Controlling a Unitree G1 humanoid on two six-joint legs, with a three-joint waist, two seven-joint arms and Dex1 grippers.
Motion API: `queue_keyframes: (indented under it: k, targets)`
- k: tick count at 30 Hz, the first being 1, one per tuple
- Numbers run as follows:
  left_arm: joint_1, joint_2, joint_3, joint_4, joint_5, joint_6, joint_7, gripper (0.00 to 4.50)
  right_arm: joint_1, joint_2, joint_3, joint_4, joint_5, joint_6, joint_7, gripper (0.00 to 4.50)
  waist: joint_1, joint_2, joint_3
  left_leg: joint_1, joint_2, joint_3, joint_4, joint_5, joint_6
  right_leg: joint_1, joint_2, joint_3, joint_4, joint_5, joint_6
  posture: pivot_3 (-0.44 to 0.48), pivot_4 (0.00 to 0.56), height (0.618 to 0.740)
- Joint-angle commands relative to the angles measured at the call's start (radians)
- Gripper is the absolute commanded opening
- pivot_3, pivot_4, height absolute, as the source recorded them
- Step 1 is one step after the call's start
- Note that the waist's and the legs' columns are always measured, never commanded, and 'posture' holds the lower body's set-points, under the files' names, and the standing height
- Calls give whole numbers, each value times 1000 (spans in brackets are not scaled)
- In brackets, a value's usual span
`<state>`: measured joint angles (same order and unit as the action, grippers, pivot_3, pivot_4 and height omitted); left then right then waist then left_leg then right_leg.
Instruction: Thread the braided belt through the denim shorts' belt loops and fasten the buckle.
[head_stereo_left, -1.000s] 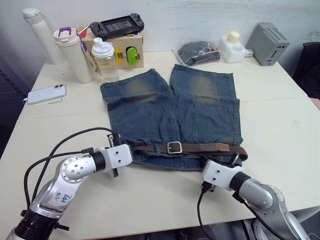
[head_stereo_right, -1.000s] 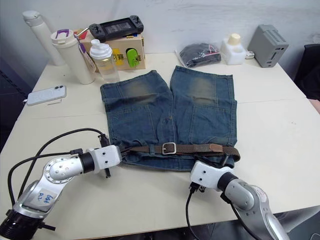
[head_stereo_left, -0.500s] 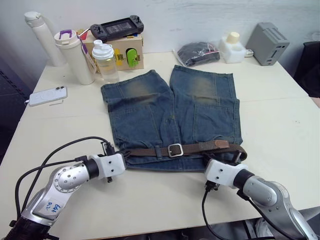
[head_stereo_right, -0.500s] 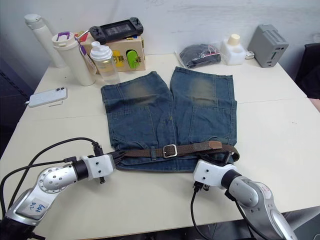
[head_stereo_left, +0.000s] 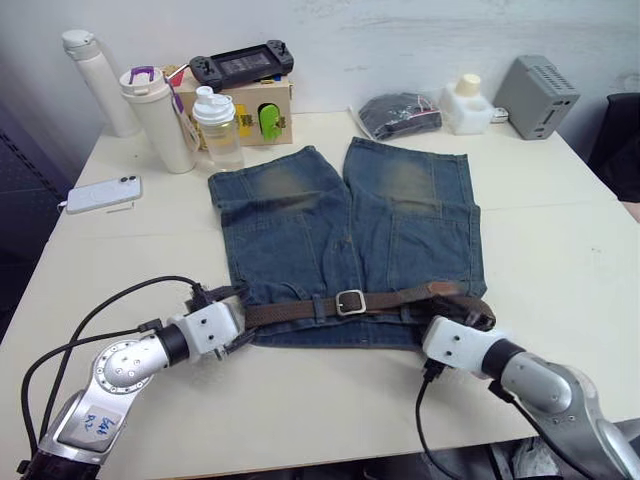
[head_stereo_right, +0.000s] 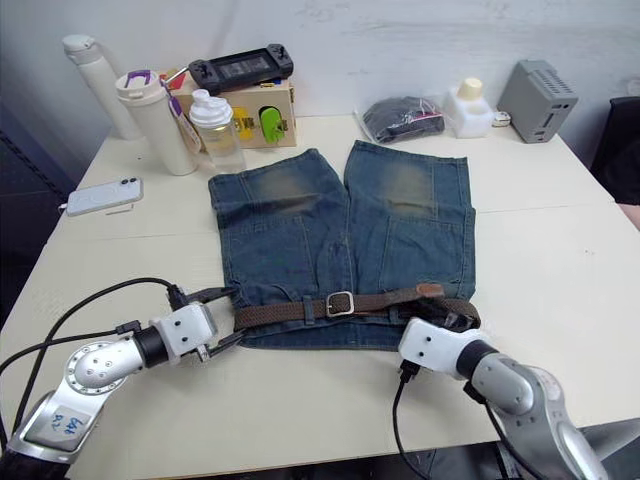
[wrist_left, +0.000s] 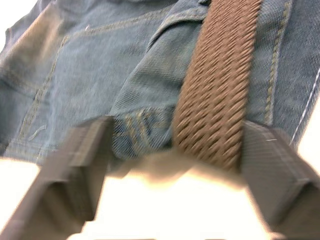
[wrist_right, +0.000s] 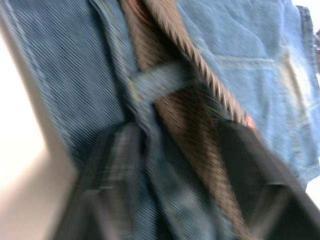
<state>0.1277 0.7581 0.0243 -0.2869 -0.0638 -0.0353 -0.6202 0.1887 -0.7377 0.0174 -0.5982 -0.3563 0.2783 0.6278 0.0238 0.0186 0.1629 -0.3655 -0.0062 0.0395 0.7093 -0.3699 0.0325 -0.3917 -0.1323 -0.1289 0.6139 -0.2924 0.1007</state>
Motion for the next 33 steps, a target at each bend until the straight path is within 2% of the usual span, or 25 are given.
queue_keyframes:
  k: [1, 4, 8, 16, 20, 23, 25, 28, 33]
  targets:
    - [85, 17, 30, -29, -134, 43, -127, 4494, 24, -33, -61, 78, 24, -5, 23, 4445, 0, 0, 0, 0, 0, 0, 0, 0, 0, 0, 0, 0, -1, 0, 0, 0, 150, 690]
    - [127, 25, 76, -78, -237, 109, -185, 4494, 33, -60, -95, 105, 39, -27, 28, 4445, 6, -3, 2, -1, 0, -1, 0, 0, 0, 0, 0, -1, -2, 0, 0, 0, 150, 690]
    - [153, 17, 132, -104, -301, 163, -208, 4494, 60, -96, -150, 125, 94, -60, 63, 4445, 15, -4, 2, -3, 0, -2, 5, -1, 2, 1, -1, -1, -2, 0, 0, 0, 150, 690]
    - [108, 14, 215, -158, -399, 276, -211, 4494, 136, -136, -372, -2, 398, -27, 270, 4445, 24, -1, 6, -4, 0, -2, 5, -2, 3, 0, -1, -1, -1, 0, 0, 0, 150, 690]
    - [73, 9, 230, -165, -420, 308, -203, 4494, 134, -147, -512, -8, 582, 120, 359, 4445, 23, 0, 9, -4, 0, -2, 5, -2, 3, 0, -1, -1, -2, 0, 0, 0, 150, 690]
    - [56, 29, 251, -160, -426, 312, -224, 4494, 45, -162, -610, 24, 746, 257, 372, 4445, 23, 1, 13, -4, 0, -2, 5, -2, 3, 0, -1, -1, -2, 0, 0, 0, 150, 690]
    - [31, 32, 280, -201, -496, 366, -223, 4494, -61, -169, -637, 82, 816, 319, 341, 4445, 16, 1, 17, -4, 0, -2, 5, -2, 3, 0, -1, 0, -1, 0, 0, 0, 150, 690]
    - [-31, 20, 307, -263, -584, 453, -169, 4494, -170, -169, -630, 159, 838, 360, 287, 4445, 13, 0, 19, -5, 0, -2, 5, -2, 3, 0, -2, 0, -1, 0, 0, 0, 150, 690]
    - [-85, -6, 301, -299, -603, 508, -97, 4494, -185, -161, -583, 178, 819, 346, 259, 4445, 15, 2, 21, -6, 0, -2, 3, -2, 3, 0, 0, -1, -2, 1, 0, 0, 150, 690]
